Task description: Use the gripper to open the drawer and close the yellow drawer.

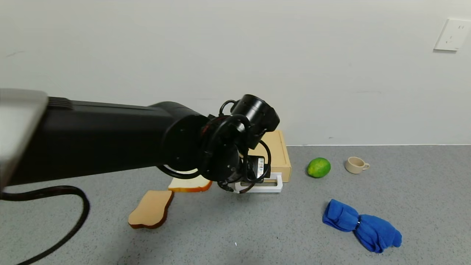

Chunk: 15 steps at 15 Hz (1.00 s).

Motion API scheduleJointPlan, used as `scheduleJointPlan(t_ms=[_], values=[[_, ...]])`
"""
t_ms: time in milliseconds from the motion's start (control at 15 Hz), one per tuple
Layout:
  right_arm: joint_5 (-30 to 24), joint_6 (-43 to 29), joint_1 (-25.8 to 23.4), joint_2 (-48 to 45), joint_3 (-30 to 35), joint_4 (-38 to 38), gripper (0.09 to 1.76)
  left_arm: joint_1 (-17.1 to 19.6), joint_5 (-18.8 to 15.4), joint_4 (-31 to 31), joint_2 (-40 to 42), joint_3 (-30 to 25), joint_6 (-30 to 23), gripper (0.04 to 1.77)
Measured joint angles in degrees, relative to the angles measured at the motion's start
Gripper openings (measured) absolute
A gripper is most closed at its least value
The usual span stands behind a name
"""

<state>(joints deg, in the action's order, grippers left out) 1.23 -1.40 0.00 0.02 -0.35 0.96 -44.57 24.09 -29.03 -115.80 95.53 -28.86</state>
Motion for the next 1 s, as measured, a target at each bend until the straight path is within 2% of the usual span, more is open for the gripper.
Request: scheduleJointPlan(t_ms=[333, 600, 800, 1000], values=[[0.0, 0.0, 0.0, 0.0, 0.0, 0.0, 1.71, 3.12, -8.85, 2.55, 14.25, -8.87, 6.31, 1.72], [0.0, 0.0, 0.0, 0.0, 0.0, 0.0, 1.71, 7.19, -16.3, 6.35, 26.79, -19.64, 12.08, 1.72], [0.0, 0.0, 0.0, 0.0, 0.0, -0.02, 1.71, 9.44, -18.31, 11.09, 35.93, -28.11, 15.6, 1.72], [-0.02, 0.0, 0.0, 0.0, 0.0, -0.02, 1.71, 10.92, -18.62, 12.96, 45.43, -34.37, 16.63, 1.72]])
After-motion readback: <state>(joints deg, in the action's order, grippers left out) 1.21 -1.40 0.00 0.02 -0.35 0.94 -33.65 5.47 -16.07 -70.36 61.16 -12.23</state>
